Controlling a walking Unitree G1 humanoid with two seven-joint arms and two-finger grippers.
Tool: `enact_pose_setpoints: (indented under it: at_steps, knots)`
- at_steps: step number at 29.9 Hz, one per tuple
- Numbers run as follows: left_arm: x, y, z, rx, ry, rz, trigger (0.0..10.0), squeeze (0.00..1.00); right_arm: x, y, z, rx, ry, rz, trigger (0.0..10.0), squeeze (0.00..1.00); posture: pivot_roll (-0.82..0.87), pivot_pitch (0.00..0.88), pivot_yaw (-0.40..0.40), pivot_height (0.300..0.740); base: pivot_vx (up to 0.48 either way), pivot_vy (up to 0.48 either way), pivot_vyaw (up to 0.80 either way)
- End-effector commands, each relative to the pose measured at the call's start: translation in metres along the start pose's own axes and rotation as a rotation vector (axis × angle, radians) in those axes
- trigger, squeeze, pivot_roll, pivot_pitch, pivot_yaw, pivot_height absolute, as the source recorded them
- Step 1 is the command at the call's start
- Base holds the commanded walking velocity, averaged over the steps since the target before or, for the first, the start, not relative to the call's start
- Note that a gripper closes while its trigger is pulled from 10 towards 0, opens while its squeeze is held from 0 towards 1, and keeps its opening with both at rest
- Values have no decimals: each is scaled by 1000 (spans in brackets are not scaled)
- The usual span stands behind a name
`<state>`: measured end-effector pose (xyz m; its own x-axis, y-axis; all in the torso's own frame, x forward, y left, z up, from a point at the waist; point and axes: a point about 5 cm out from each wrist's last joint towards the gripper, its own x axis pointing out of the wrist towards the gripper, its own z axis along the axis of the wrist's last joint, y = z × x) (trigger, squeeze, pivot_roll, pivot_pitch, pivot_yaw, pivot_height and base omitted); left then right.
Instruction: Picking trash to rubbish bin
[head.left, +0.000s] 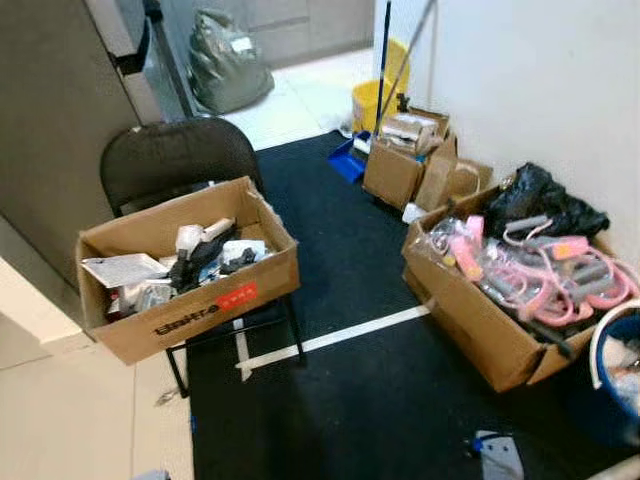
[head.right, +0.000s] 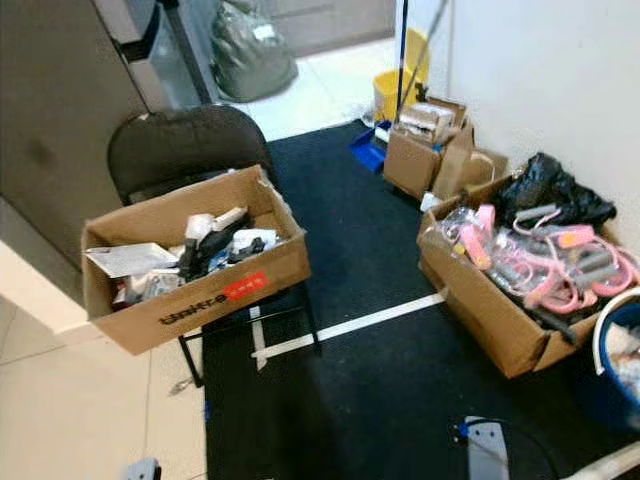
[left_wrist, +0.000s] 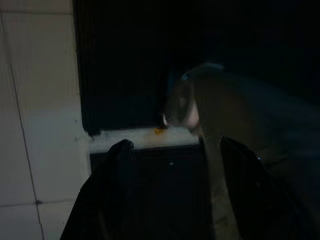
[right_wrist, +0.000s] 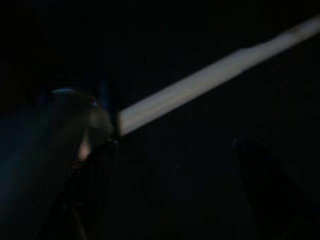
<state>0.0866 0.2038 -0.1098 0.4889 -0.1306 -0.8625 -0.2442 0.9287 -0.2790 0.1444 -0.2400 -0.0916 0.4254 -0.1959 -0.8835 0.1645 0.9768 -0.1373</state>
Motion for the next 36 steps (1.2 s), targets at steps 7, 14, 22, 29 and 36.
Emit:
enact_pose_setpoints:
  at_steps: [7, 14, 22, 29, 36]
  knots:
    - [0, 1, 0, 13, 13, -3, 10000, 0, 0, -1, -6, -4, 22, -3, 10000, 0, -48, 57, 79, 740, 0, -377, 0]
    - [1, -2, 1, 5, 10, -1, 10000, 0, 0, 0, -5, -4, 20, -4, 10000, 0, -48, 59, 80, 740, 0, -374, 0]
    - [2, -3, -1, -11, 8, 3, 10000, 0, -1, 0, -10, -28, 44, -5, 10000, 0, -50, 64, 83, 740, 0, 0, -290]
    - [2, -5, -1, -9, 10, -9, 10000, 0, -1, -1, -12, -34, 48, -8, 10000, 0, -51, 62, 86, 740, 0, 0, -772]
    - [3, -8, -1, 0, 15, -21, 10000, 0, -1, 0, -12, -41, 53, -8, 10000, 0, -55, 58, 86, 740, 0, 0, -772]
